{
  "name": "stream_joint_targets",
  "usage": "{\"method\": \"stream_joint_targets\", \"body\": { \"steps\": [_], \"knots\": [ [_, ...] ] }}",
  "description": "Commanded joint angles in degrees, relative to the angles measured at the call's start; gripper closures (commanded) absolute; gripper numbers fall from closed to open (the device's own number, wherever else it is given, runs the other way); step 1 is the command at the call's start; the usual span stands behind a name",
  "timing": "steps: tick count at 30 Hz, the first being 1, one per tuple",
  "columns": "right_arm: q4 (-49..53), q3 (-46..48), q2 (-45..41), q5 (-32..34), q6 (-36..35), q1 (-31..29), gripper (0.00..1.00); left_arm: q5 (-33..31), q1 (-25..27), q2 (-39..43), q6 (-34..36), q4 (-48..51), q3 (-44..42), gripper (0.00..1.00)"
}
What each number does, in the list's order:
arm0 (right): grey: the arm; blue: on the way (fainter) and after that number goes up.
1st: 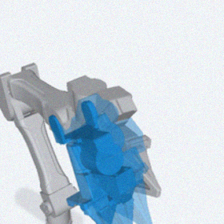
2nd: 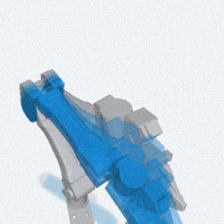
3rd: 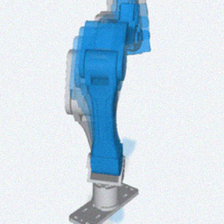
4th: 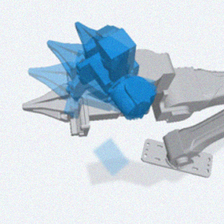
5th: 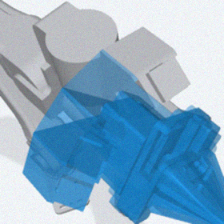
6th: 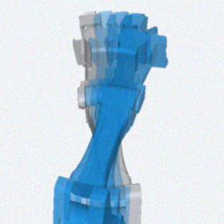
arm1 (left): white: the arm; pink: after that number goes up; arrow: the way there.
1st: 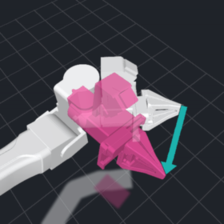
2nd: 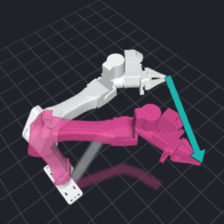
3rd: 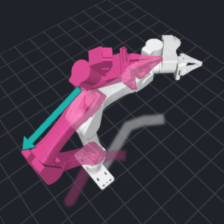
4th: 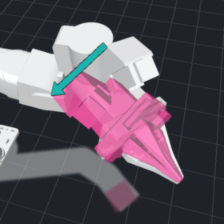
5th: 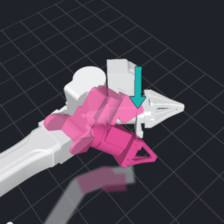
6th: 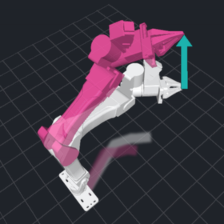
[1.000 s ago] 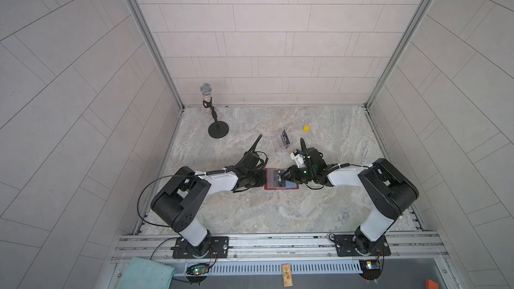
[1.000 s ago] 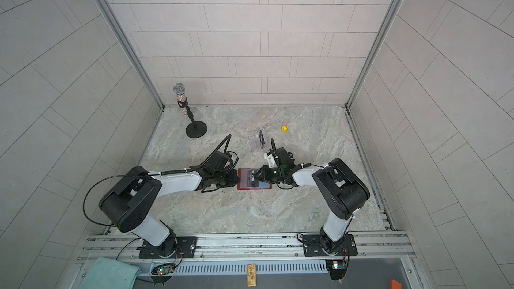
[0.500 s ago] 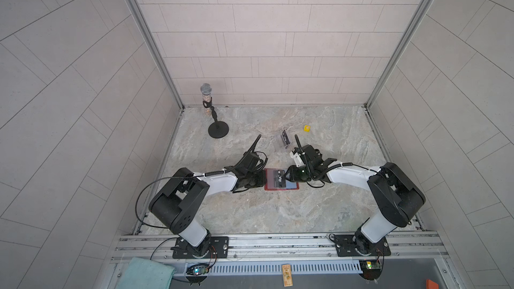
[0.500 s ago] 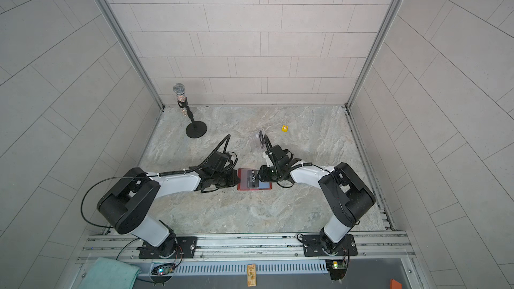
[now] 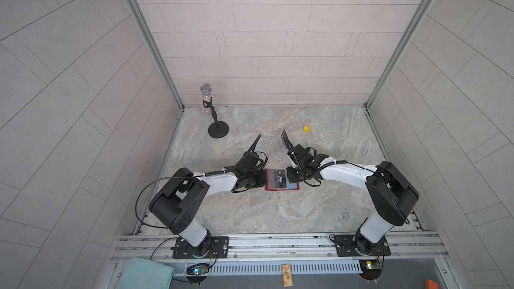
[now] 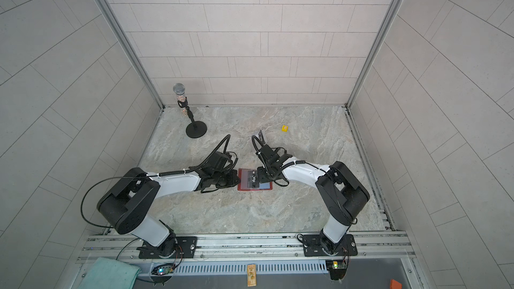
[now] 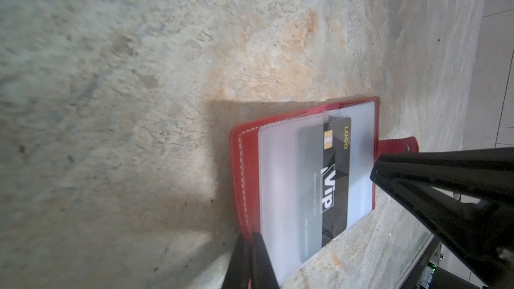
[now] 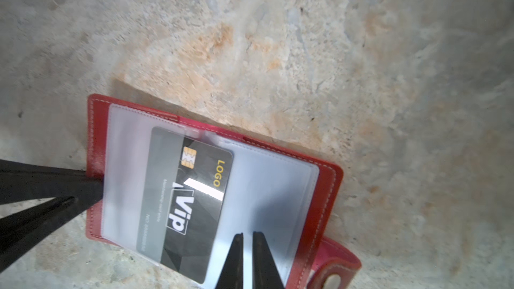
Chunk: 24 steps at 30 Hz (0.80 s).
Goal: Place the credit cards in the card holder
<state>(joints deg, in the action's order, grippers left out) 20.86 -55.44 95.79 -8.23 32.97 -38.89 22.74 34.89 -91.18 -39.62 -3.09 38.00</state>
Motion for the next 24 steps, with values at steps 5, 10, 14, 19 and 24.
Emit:
{"method": "stream_joint_targets", "body": {
  "steps": [5,10,14,19,24],
  "knots": [
    [2.1,-1.2,3.0,2.5,0.0,-1.1,0.93,0.2,0.3,1.8,-0.1,0.6,-0.7,1.0],
    [1.9,-1.9,4.3,2.1,0.1,-1.9,0.94,0.2,0.2,1.9,-0.2,0.6,-0.8,1.0],
    [1.2,-2.0,5.2,0.8,0.4,-2.2,0.94,0.2,0.2,1.9,-0.2,0.5,-0.9,1.0],
    [-0.3,-1.7,5.6,-1.0,1.1,-2.2,0.94,0.2,0.2,2.0,-0.4,0.4,-1.2,1.0],
    [-2.5,-1.1,5.8,-3.7,2.2,-2.2,0.94,0.2,0.2,2.1,-0.4,0.2,-1.3,1.0]
  ]
}}
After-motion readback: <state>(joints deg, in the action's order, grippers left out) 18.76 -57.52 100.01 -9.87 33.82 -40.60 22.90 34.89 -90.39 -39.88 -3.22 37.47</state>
